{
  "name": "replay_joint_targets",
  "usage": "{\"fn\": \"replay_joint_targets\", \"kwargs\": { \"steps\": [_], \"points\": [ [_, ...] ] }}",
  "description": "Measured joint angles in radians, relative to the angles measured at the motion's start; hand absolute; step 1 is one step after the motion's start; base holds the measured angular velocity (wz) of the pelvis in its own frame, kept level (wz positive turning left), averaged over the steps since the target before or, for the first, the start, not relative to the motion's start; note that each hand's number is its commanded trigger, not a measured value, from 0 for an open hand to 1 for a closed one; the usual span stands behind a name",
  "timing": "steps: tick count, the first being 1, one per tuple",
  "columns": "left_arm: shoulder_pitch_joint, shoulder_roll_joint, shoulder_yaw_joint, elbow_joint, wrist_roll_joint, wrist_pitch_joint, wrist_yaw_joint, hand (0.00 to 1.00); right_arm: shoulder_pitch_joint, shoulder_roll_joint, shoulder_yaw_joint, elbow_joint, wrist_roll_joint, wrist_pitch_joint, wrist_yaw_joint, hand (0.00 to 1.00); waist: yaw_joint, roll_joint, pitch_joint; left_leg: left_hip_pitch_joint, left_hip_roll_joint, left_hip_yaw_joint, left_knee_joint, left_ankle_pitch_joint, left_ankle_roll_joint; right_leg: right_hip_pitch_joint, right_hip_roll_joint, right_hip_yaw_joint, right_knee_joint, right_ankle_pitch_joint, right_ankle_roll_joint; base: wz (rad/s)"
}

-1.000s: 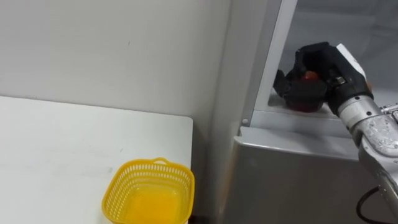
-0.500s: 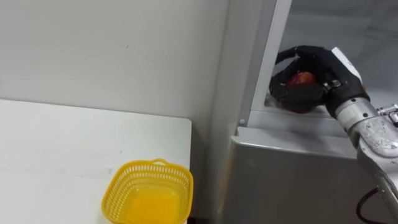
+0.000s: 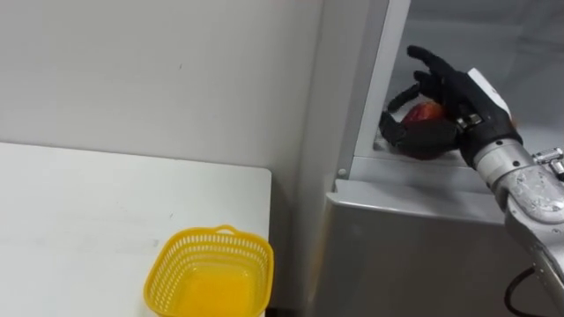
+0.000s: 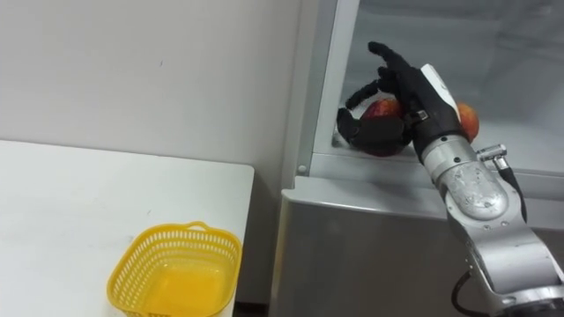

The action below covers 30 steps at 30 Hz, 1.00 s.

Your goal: Retrieve from the upper fridge

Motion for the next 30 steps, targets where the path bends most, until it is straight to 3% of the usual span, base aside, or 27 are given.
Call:
{"fn": "replay_joint_targets", "kwargs": {
  "steps": [10,18,29,30],
  "points": [
    [-0.001,-0.001,-0.010,0.000,-0.017,0.007,0.005,0.00,0.023,0.000,0.001,-0.014,0.002,-0.002,-0.004,0.00,0.000,0.002,0.0002,0.000,0.000,0.003,0.000,0.000,0.000,0.000,0.000,0.001,0.000,0.000,0.000,0.00],
    [-0.002,-0.003,-0.010,0.001,-0.017,0.015,0.007,0.00,0.067,0.017,-0.002,-0.040,0.006,0.000,0.002,0.00,-0.001,0.027,0.0008,0.000,0.000,0.002,0.000,0.000,0.000,0.000,0.000,0.001,0.001,0.000,0.000,0.00],
    [-0.001,-0.002,-0.010,0.001,-0.037,0.014,0.042,0.00,0.074,0.020,-0.003,-0.041,0.013,-0.002,0.001,0.00,-0.003,0.026,-0.0002,0.001,0.000,0.004,0.001,0.000,0.000,0.000,0.000,0.003,0.001,0.000,0.000,0.00],
    [-0.001,-0.003,-0.010,0.002,-0.038,0.014,0.042,0.00,0.075,0.020,-0.002,-0.040,0.013,-0.002,0.001,0.33,-0.003,0.026,-0.0002,0.001,0.001,0.005,0.001,0.000,0.000,0.000,0.000,0.003,0.001,0.000,0.000,0.00]
  ]
}}
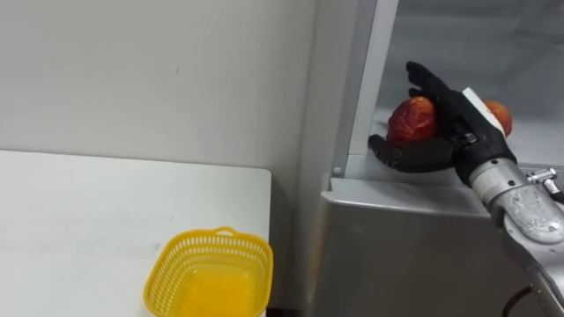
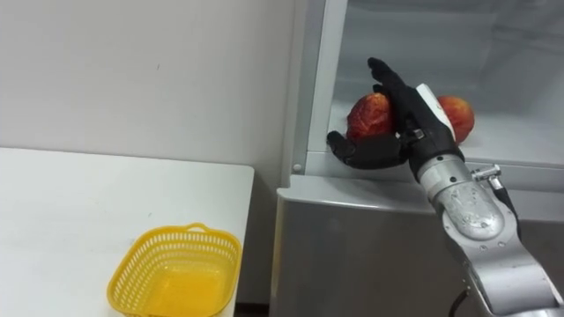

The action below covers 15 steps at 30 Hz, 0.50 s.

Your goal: Retrieve from the upper fridge

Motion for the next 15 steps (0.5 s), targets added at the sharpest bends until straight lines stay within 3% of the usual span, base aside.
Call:
{"fn": "replay_joint_targets", "kwargs": {
  "steps": [1,2,15],
  "points": [
    [0.000,0.000,0.000,0.001,-0.001,0.000,0.000,0.00,0.002,0.000,0.001,0.000,0.000,-0.001,0.000,0.83,0.000,-0.001,0.0001,0.000,0.000,0.001,0.000,0.000,0.000,0.000,0.000,0.000,0.000,0.000,0.000,0.00],
    [-0.001,0.000,0.000,0.001,-0.002,-0.001,0.001,0.00,0.004,0.001,0.001,0.000,0.000,-0.002,0.000,1.00,0.000,-0.001,0.0000,0.000,0.000,0.001,0.000,0.000,0.000,0.000,0.000,0.000,0.000,0.000,0.000,0.00],
    [-0.004,0.000,0.000,0.012,-0.020,-0.002,0.006,0.00,0.020,0.002,0.006,-0.007,-0.001,-0.024,0.001,1.00,0.001,-0.007,0.0019,0.000,0.000,0.002,0.000,0.000,0.000,0.000,-0.001,0.000,0.001,0.000,0.000,0.00]
  ]
}}
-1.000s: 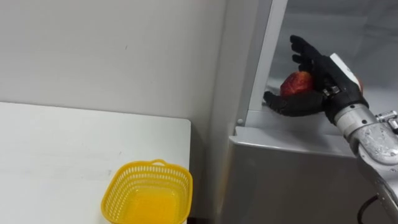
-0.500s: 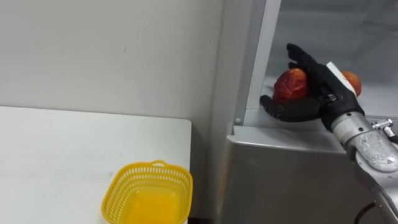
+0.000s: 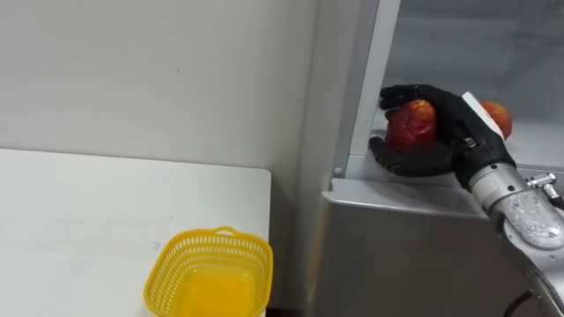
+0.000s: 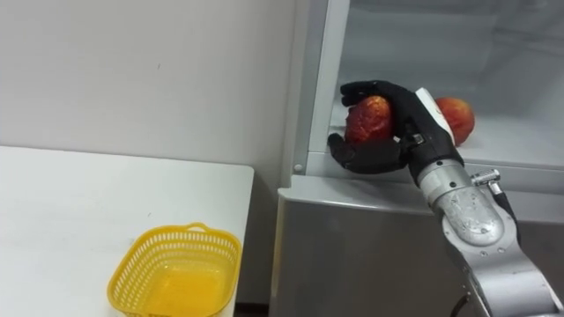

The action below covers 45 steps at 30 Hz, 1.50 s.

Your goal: Retrieve from the upper fridge

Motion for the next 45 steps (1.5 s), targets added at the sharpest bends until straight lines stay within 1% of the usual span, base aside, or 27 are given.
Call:
{"fn": "replay_joint_targets", "kwargs": {
  "steps": [4,6,12,14,17,20,23,26,27,28,30,31,33,34,35,36,37,39,41,42,45],
  "points": [
    [-0.003,0.000,0.000,0.000,-0.001,-0.001,0.000,0.00,0.000,-0.002,-0.005,0.001,-0.014,-0.001,-0.015,1.00,0.001,0.000,0.0002,0.000,0.000,0.000,0.000,0.000,0.000,0.000,0.000,0.000,0.000,0.000,0.000,0.00],
    [-0.004,0.000,0.000,0.002,-0.009,-0.001,0.000,0.00,0.001,-0.002,-0.005,0.000,-0.014,-0.008,-0.016,1.00,0.000,0.000,0.0005,0.000,0.000,0.002,0.000,0.000,0.000,0.000,0.001,0.000,-0.001,0.000,0.000,0.00],
    [-0.008,0.000,-0.004,0.006,-0.020,-0.020,0.000,0.00,-0.001,-0.002,-0.014,0.000,-0.012,-0.008,-0.061,1.00,0.005,-0.001,0.0014,0.001,0.001,0.003,-0.003,0.000,0.000,0.000,0.001,-0.001,-0.002,0.000,0.000,0.02],
    [0.003,0.000,-0.011,0.015,-0.021,-0.020,0.000,0.00,0.007,0.000,-0.015,-0.014,0.001,-0.018,-0.062,1.00,0.004,-0.002,0.0039,0.004,0.001,0.002,-0.003,0.000,0.000,0.000,0.001,-0.001,-0.003,0.000,0.000,0.00],
    [-0.005,-0.003,-0.023,0.029,-0.019,-0.026,0.001,0.00,0.008,0.000,-0.016,-0.014,0.035,-0.032,-0.084,1.00,0.006,-0.002,0.0084,0.009,0.000,0.002,-0.004,0.000,0.000,0.002,0.001,-0.001,-0.003,0.000,0.000,0.00],
    [-0.002,-0.003,-0.024,0.037,-0.019,-0.033,0.004,0.00,0.013,0.000,-0.015,-0.014,0.065,-0.043,-0.094,1.00,0.004,-0.002,0.0086,0.016,0.001,0.004,-0.007,0.000,0.000,0.008,0.002,0.000,-0.004,0.000,0.001,0.00],
    [-0.001,-0.004,-0.026,0.034,-0.019,-0.048,0.021,0.00,0.015,0.000,-0.024,-0.020,0.062,-0.042,-0.112,1.00,0.002,-0.003,0.0080,0.015,0.001,0.005,-0.010,0.000,0.000,0.008,0.001,0.000,-0.004,-0.001,0.001,0.04],
    [0.007,-0.005,-0.026,0.030,-0.018,-0.049,0.020,0.00,0.025,0.006,-0.030,-0.047,0.044,-0.039,-0.125,1.00,0.000,-0.002,0.0072,0.014,0.001,0.006,-0.012,0.000,0.000,0.007,0.002,0.004,-0.005,-0.001,0.001,0.00],
    [0.010,-0.007,-0.025,0.026,-0.018,-0.054,0.020,0.00,0.033,0.007,-0.035,-0.077,0.027,-0.029,-0.132,1.00,0.000,-0.004,0.0036,0.013,0.001,0.006,-0.012,0.000,0.000,0.007,0.002,0.004,-0.005,-0.001,0.001,0.04],
    [0.012,-0.007,-0.025,0.026,-0.018,-0.057,0.019,0.00,0.041,0.008,-0.035,-0.093,0.023,-0.028,-0.136,1.00,0.000,-0.001,0.0031,0.013,0.001,0.006,-0.012,0.000,0.000,0.007,0.002,0.005,-0.005,-0.001,0.001,0.04],
    [0.018,-0.009,-0.025,0.027,-0.017,-0.060,0.020,0.00,0.073,0.016,-0.043,-0.152,0.013,-0.026,-0.150,1.00,0.000,0.008,0.0009,0.015,0.001,0.006,-0.011,0.000,0.000,0.008,0.002,0.013,-0.005,-0.001,0.001,0.00],
    [0.019,-0.010,-0.025,0.028,-0.017,-0.060,0.021,0.00,0.100,0.025,-0.049,-0.196,0.009,-0.026,-0.161,1.00,-0.001,0.016,-0.0007,0.017,0.001,0.006,-0.011,0.000,0.000,0.008,0.002,0.018,-0.005,-0.001,0.001,0.00],
    [0.020,-0.011,-0.026,0.035,-0.024,-0.065,0.023,0.00,0.140,0.047,-0.054,-0.270,0.002,-0.024,-0.179,1.00,-0.005,0.029,-0.0071,0.019,0.000,0.004,-0.012,0.000,0.000,0.005,0.003,0.028,-0.007,-0.001,0.001,-0.05],
    [0.021,-0.011,-0.025,0.037,-0.027,-0.067,0.024,0.00,0.152,0.050,-0.054,-0.290,0.000,-0.024,-0.180,1.00,-0.005,0.032,-0.0083,0.020,0.001,0.004,-0.013,0.000,0.000,0.005,0.004,0.031,-0.007,-0.001,0.001,-0.10],
    [0.024,-0.012,-0.025,0.038,-0.027,-0.073,0.031,0.00,0.174,0.056,-0.056,-0.335,-0.008,-0.019,-0.180,1.00,-0.005,0.035,-0.0102,0.022,0.002,0.003,-0.015,0.000,0.000,0.003,0.006,0.044,-0.007,-0.001,0.001,-0.11],
    [0.027,-0.013,-0.025,0.038,-0.026,-0.077,0.034,0.00,0.183,0.061,-0.056,-0.354,-0.014,-0.017,-0.179,1.00,-0.005,0.035,-0.0100,0.022,0.002,0.003,-0.016,0.000,0.000,0.002,0.007,0.054,-0.006,-0.001,0.001,-0.16],
    [0.035,-0.014,-0.019,0.042,-0.022,-0.087,0.035,0.00,0.200,0.074,-0.056,-0.391,-0.018,-0.016,-0.176,1.00,-0.009,0.036,-0.0095,0.025,0.004,0.004,-0.020,0.000,0.000,0.001,0.010,0.063,-0.007,-0.001,0.001,-0.17],
    [0.039,-0.021,-0.017,0.048,-0.023,-0.093,0.035,0.00,0.223,0.093,-0.054,-0.438,-0.016,-0.016,-0.175,1.00,-0.012,0.036,-0.0093,0.030,0.003,0.006,-0.025,0.000,0.000,0.005,0.012,0.073,-0.017,-0.001,0.001,-0.14],
    [0.036,-0.032,-0.021,0.071,-0.028,-0.108,0.033,0.00,0.226,0.122,-0.052,-0.475,-0.031,-0.016,-0.183,1.00,-0.030,0.038,-0.0070,0.034,0.003,0.007,-0.031,0.000,0.000,0.011,0.012,0.075,-0.022,-0.001,0.002,0.02],
    [0.035,-0.036,-0.021,0.073,-0.032,-0.109,0.032,0.00,0.228,0.129,-0.052,-0.490,-0.045,-0.016,-0.190,1.00,-0.034,0.038,-0.0069,0.034,0.003,0.007,-0.032,0.000,0.000,0.010,0.012,0.076,-0.022,-0.001,0.002,0.07],
    [0.023,-0.044,-0.022,0.100,-0.039,-0.119,0.029,0.00,0.244,0.143,-0.052,-0.605,-0.116,-0.020,-0.221,1.00,-0.036,0.034,-0.0029,0.031,0.003,0.015,-0.033,0.000,0.000,0.007,0.011,0.070,-0.022,-0.001,0.002,0.00]
  ]
}}
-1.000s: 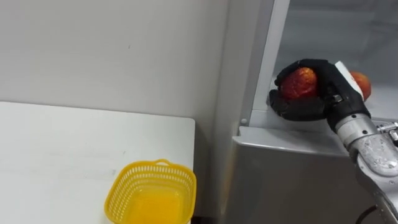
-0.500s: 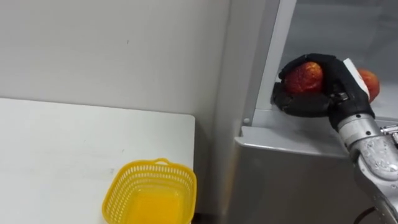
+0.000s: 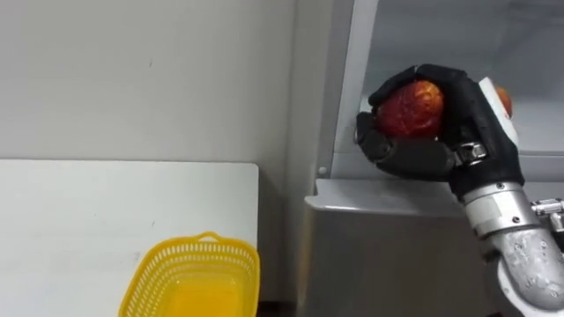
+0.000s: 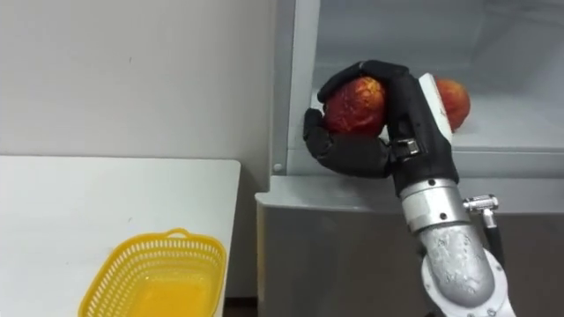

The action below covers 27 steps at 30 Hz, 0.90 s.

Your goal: Retrieve from the upper fridge

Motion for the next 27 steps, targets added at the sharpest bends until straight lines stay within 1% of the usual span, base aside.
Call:
{"fn": "replay_joint_targets", "kwargs": {
  "steps": [1,2,4,6,9,11,12,15,17,19,22,23,24,26,27],
  "points": [
    [-0.004,0.000,0.000,0.011,0.000,-0.003,0.000,0.00,0.000,0.005,0.000,-0.016,-0.004,-0.002,-0.004,1.00,0.000,0.000,0.0003,0.000,0.000,0.000,0.000,0.000,0.000,0.001,0.000,-0.001,0.000,0.000,0.000,0.00],
    [-0.006,-0.001,0.000,0.021,0.000,-0.005,0.001,0.00,0.001,0.020,0.000,-0.047,-0.010,-0.009,-0.012,1.00,0.000,0.000,0.0006,0.000,0.000,0.001,0.000,0.000,0.000,0.001,0.000,0.000,0.000,0.000,0.000,0.00],
    [-0.008,-0.001,0.000,0.025,0.001,-0.007,0.001,0.00,0.001,0.032,0.002,-0.091,-0.015,-0.017,-0.017,1.00,0.002,-0.001,0.0031,-0.002,-0.001,0.003,-0.002,0.000,0.000,0.000,-0.001,0.002,0.000,0.000,0.000,0.00],
    [-0.008,0.000,-0.002,0.026,0.001,-0.010,0.001,0.00,0.001,0.041,0.010,-0.137,-0.051,-0.022,-0.022,1.00,0.006,-0.001,0.0037,-0.013,-0.001,0.006,-0.004,0.000,0.000,-0.013,-0.001,0.009,0.002,-0.001,0.002,-0.04],
    [-0.017,0.000,-0.006,0.027,0.000,-0.013,0.001,0.00,0.004,0.041,0.066,-0.209,-0.159,-0.037,-0.021,1.00,0.011,-0.003,0.0032,-0.024,-0.002,0.014,0.000,0.000,0.000,-0.030,-0.001,0.013,0.002,-0.001,0.002,-0.09],
    [-0.020,0.000,-0.006,0.027,0.001,-0.019,0.000,0.00,0.004,0.041,0.085,-0.224,-0.198,-0.056,-0.016,1.00,0.014,-0.002,0.0036,-0.023,-0.001,0.017,0.002,0.000,0.000,-0.030,-0.001,0.016,0.002,-0.001,0.002,-0.02],
    [-0.021,-0.001,-0.006,0.027,0.002,-0.030,-0.002,0.00,0.004,0.041,0.091,-0.239,-0.221,-0.061,-0.012,1.00,0.015,-0.002,0.0039,-0.024,-0.001,0.017,0.002,0.000,0.000,-0.029,-0.001,0.015,0.003,-0.001,0.002,0.00],
    [-0.024,0.000,-0.007,0.027,0.003,-0.036,-0.011,0.00,0.004,0.041,0.101,-0.260,-0.264,-0.074,-0.006,1.00,0.011,0.002,0.0057,-0.032,-0.001,0.014,0.008,0.000,0.000,-0.029,-0.001,0.015,0.003,-0.001,0.001,0.00],
    [-0.028,0.001,-0.024,0.027,0.001,-0.037,-0.014,0.00,0.004,0.041,0.126,-0.265,-0.289,-0.086,0.005,1.00,0.010,0.000,0.0043,-0.031,-0.001,0.012,0.011,0.000,0.000,-0.026,-0.002,0.014,0.007,-0.001,0.001,0.00],
    [-0.036,0.002,-0.047,0.027,0.001,-0.042,-0.015,0.00,0.004,0.036,0.154,-0.265,-0.315,-0.086,0.015,1.00,0.011,-0.001,0.0045,-0.031,-0.001,0.011,0.014,0.000,0.000,-0.026,-0.003,0.011,0.009,-0.001,0.001,0.00],
    [-0.057,0.003,-0.073,0.031,0.001,-0.054,-0.016,0.00,0.003,0.034,0.195,-0.265,-0.373,-0.087,0.030,1.00,0.013,-0.006,0.0081,-0.033,-0.001,0.002,0.019,0.000,0.000,-0.030,-0.004,0.005,0.023,-0.001,0.001,0.05],
    [-0.067,0.003,-0.081,0.034,0.001,-0.056,-0.017,0.00,0.003,0.034,0.201,-0.265,-0.393,-0.093,0.037,1.00,0.015,-0.012,0.0112,-0.035,-0.001,0.000,0.017,0.000,0.000,-0.030,-0.005,0.000,0.023,-0.001,0.001,0.08],
    [-0.074,0.005,-0.085,0.034,0.001,-0.056,-0.019,0.00,0.003,0.034,0.202,-0.265,-0.405,-0.099,0.044,1.00,0.023,-0.016,0.0121,-0.040,-0.001,-0.003,0.015,0.000,0.000,-0.033,-0.004,-0.002,0.023,-0.001,0.001,0.05],
    [-0.080,0.005,-0.085,0.035,0.002,-0.056,-0.019,0.00,0.003,0.034,0.209,-0.265,-0.430,-0.100,0.046,1.00,0.035,-0.031,0.0054,-0.049,-0.001,-0.004,0.016,0.000,-0.001,-0.042,-0.004,-0.002,0.023,-0.001,0.001,0.00],
    [-0.082,0.005,-0.085,0.035,0.001,-0.057,-0.020,0.00,0.003,0.034,0.212,-0.265,-0.435,-0.100,0.048,1.00,0.040,-0.035,0.0045,-0.049,-0.001,-0.004,0.018,0.001,-0.001,-0.043,-0.004,-0.001,0.023,-0.001,0.001,0.00]
  ]
}}
